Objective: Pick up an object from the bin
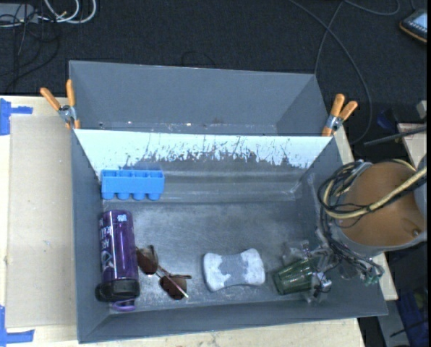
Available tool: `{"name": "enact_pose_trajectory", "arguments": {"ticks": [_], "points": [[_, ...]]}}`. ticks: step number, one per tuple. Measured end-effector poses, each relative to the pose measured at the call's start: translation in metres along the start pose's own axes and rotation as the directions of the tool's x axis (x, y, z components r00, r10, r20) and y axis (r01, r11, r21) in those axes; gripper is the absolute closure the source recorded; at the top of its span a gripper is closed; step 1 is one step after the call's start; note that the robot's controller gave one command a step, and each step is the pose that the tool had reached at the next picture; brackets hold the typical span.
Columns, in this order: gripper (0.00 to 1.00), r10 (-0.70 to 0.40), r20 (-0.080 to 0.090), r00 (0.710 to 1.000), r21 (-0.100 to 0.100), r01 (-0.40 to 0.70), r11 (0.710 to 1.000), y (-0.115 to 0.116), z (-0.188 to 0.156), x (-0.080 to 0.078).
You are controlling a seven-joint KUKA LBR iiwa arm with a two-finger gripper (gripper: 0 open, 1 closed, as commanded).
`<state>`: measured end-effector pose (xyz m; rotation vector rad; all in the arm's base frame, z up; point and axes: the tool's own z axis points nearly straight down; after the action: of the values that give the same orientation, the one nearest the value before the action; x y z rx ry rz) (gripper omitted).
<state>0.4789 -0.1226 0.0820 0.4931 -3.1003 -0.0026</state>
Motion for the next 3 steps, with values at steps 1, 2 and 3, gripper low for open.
{"name": "enact_pose_trajectory", "arguments": {"ticks": [1,2,3], "points": [[1.0,0.01,-0.001,1.0,-0.002,-0.01,1.0,0.011,-0.013,-0.003],[1.0,-0.024,-0.005,1.0,-0.005,0.024,1.0,-0.002,-0.089,0.002],[1.0,-0.012,-0.004,1.0,-0.004,0.012,1.0,-0.002,-0.105,-0.002]]}}
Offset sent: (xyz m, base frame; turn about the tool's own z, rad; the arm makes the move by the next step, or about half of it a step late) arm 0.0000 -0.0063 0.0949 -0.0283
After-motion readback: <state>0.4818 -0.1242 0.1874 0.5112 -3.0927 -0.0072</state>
